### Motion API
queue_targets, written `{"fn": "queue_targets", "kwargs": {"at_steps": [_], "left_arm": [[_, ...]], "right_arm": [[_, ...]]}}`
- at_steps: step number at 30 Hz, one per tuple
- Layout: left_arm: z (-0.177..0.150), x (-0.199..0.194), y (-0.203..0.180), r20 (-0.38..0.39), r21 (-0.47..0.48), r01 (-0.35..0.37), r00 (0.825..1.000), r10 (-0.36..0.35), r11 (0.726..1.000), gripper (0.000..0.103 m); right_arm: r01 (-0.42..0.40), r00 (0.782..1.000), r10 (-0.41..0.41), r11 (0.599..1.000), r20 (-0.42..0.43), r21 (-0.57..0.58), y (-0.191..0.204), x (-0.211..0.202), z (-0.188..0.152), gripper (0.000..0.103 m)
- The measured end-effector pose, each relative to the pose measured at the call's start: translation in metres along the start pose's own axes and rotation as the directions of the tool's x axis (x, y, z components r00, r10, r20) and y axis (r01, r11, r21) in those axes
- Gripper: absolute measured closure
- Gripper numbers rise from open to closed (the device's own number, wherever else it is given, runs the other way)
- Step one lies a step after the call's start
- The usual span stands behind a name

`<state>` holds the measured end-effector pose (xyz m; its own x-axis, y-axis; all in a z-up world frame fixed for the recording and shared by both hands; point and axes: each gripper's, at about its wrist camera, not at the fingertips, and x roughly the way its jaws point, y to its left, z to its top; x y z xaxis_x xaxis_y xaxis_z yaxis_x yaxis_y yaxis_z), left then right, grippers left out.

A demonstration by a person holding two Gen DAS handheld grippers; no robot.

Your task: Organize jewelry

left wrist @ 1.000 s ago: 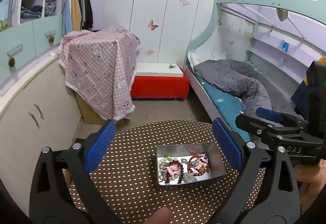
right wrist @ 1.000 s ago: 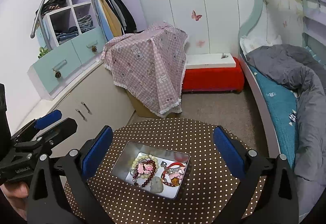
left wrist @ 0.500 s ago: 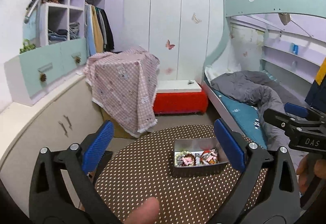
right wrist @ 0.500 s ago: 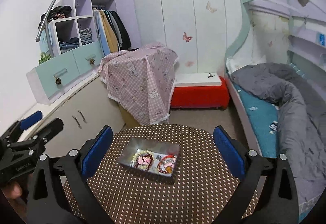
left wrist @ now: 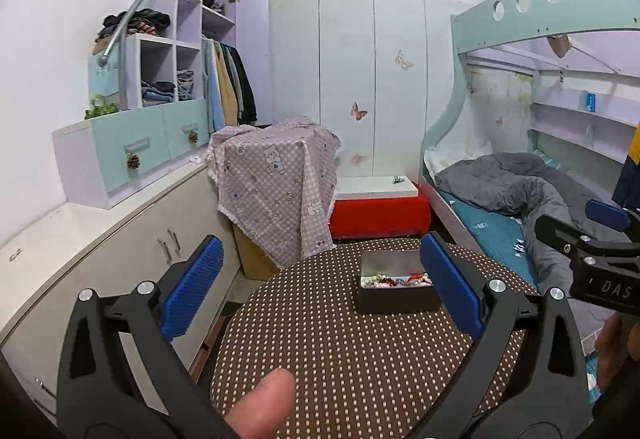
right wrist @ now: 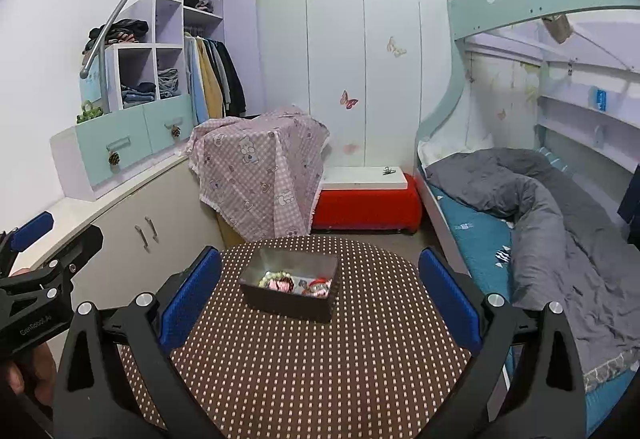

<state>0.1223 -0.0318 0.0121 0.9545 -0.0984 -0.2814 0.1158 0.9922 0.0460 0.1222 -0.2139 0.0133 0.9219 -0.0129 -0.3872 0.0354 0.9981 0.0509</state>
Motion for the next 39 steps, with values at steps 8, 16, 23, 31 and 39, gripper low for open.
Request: {"fn": "queue_targets", "kwargs": {"at_steps": [8, 16, 23, 31, 39], "left_arm": [[-0.019, -0.048, 0.005, 0.042, 0.017, -0.052, 0.998, 0.052, 0.998, 0.006], [-0.026, -0.072, 0.015, 0.062, -0.011, -0.073, 0.995, 0.074, 0.997, 0.006], [-0.026, -0.078, 0.011, 0.064, -0.016, -0.063, 0.996, 0.064, 0.998, 0.006], [-0.027, -0.083, 0.007, 0.07, -0.016, -0.068, 0.995, 0.069, 0.998, 0.006], [-0.029, -0.087, 0.009, 0.083, -0.029, -0.055, 0.995, 0.058, 0.998, 0.006]], "right_arm": [[0.026, 0.998, -0.026, 1.0, 0.059, 0.004, 0.015, -0.051, -0.023, 0.008], [0.028, 0.994, -0.028, 1.0, 0.101, 0.004, 0.019, -0.076, -0.029, 0.008], [0.023, 0.994, -0.023, 1.0, 0.103, -0.005, 0.023, -0.08, -0.032, 0.008], [0.018, 0.995, -0.017, 1.0, 0.096, -0.012, 0.026, -0.082, -0.037, 0.008], [0.005, 0.997, -0.004, 1.0, 0.083, -0.015, 0.031, -0.08, -0.04, 0.008]]}}
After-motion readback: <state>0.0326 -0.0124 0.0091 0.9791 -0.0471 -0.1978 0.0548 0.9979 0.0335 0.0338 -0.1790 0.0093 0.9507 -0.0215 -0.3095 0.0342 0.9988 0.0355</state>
